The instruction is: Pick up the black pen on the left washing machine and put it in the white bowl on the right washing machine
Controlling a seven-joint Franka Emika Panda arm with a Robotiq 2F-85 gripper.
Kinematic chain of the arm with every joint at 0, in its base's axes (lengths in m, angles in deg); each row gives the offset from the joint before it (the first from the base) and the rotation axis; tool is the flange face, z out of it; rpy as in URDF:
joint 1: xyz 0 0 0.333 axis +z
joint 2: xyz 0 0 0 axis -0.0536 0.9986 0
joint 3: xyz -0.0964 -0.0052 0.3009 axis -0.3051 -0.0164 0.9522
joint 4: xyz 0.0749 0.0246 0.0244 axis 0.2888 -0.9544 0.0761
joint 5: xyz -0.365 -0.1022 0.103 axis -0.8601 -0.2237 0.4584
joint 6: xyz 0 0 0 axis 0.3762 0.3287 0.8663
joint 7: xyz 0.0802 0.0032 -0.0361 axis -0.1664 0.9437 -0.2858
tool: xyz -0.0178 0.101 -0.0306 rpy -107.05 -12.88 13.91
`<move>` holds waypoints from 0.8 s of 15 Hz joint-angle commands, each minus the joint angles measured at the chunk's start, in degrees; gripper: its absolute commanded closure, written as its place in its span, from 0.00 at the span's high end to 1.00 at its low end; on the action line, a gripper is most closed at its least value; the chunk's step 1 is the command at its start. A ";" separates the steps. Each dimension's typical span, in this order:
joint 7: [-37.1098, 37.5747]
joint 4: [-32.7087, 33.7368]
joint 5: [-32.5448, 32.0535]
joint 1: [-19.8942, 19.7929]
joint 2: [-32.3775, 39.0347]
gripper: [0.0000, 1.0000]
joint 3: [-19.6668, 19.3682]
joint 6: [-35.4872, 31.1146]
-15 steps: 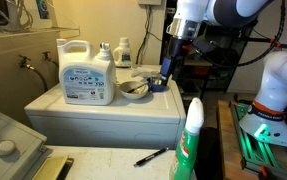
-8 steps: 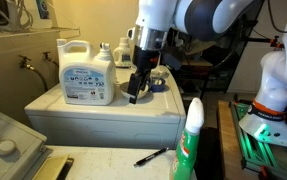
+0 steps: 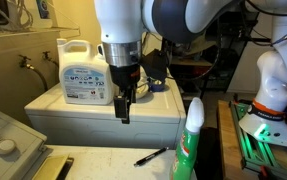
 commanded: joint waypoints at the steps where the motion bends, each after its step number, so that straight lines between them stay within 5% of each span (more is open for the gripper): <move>1: -5.10 1.27 3.23 1.59 1.66 1.00 -1.20 1.43; 5: -12.87 2.89 7.18 4.08 6.88 1.00 -0.02 3.84; 9: -16.88 6.58 4.66 8.56 12.45 1.00 -1.62 9.64; 12: -18.94 8.92 3.65 10.35 14.93 0.79 -3.00 10.15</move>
